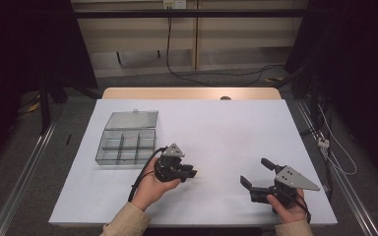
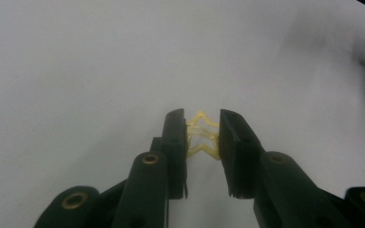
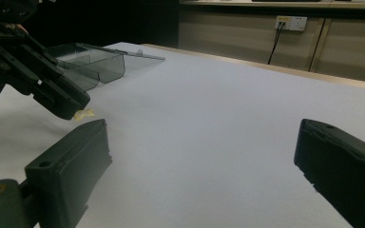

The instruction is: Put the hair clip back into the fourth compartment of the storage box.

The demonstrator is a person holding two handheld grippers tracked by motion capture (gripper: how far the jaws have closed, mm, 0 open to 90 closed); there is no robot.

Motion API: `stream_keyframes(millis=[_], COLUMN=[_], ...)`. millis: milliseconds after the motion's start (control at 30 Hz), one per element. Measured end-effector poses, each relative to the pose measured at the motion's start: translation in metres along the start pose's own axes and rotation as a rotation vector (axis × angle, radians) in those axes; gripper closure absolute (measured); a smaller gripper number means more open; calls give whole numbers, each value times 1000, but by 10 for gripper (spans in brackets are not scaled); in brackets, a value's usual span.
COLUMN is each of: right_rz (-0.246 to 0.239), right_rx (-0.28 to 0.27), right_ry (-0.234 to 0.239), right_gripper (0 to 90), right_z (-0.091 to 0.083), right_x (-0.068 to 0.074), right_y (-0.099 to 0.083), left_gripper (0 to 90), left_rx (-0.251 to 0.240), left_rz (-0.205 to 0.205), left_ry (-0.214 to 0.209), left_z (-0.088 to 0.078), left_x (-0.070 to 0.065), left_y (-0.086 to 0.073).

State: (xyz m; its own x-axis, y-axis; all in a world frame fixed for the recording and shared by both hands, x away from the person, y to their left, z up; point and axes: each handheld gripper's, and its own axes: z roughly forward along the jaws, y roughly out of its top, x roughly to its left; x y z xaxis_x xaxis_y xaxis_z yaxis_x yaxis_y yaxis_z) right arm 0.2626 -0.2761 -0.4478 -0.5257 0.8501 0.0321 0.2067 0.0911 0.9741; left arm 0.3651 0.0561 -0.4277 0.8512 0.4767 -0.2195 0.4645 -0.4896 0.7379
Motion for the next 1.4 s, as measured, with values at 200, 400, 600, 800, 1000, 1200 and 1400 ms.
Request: stream_keyframes(millis=[200, 400, 600, 800, 1000, 1200, 1400], right_rz=[-1, -5, -6, -6, -7, -4, -9], right_rx=[0, 0, 0, 0, 1, 1, 2], right_ry=[1, 0, -2, -2, -2, -2, -2], right_gripper=[43, 43, 43, 43, 43, 43, 43], right_z=[0, 0, 0, 0, 0, 0, 0], right_x=[0, 0, 0, 0, 0, 0, 0], right_y=[0, 0, 0, 0, 0, 1, 1], left_gripper=[732, 732, 732, 732, 732, 732, 732], left_rx=[-9, -13, -25, -25, -24, -23, -23], left_rz=[-12, -21, -43, -46, -49, -53, -56], left_ry=[-9, -8, -3, 9, 16, 24, 28], left_z=[-8, -16, -26, -33, -38, -43, -48], left_x=[6, 10, 16, 20, 23, 26, 29], left_y=[1, 3, 5, 5, 6, 7, 8])
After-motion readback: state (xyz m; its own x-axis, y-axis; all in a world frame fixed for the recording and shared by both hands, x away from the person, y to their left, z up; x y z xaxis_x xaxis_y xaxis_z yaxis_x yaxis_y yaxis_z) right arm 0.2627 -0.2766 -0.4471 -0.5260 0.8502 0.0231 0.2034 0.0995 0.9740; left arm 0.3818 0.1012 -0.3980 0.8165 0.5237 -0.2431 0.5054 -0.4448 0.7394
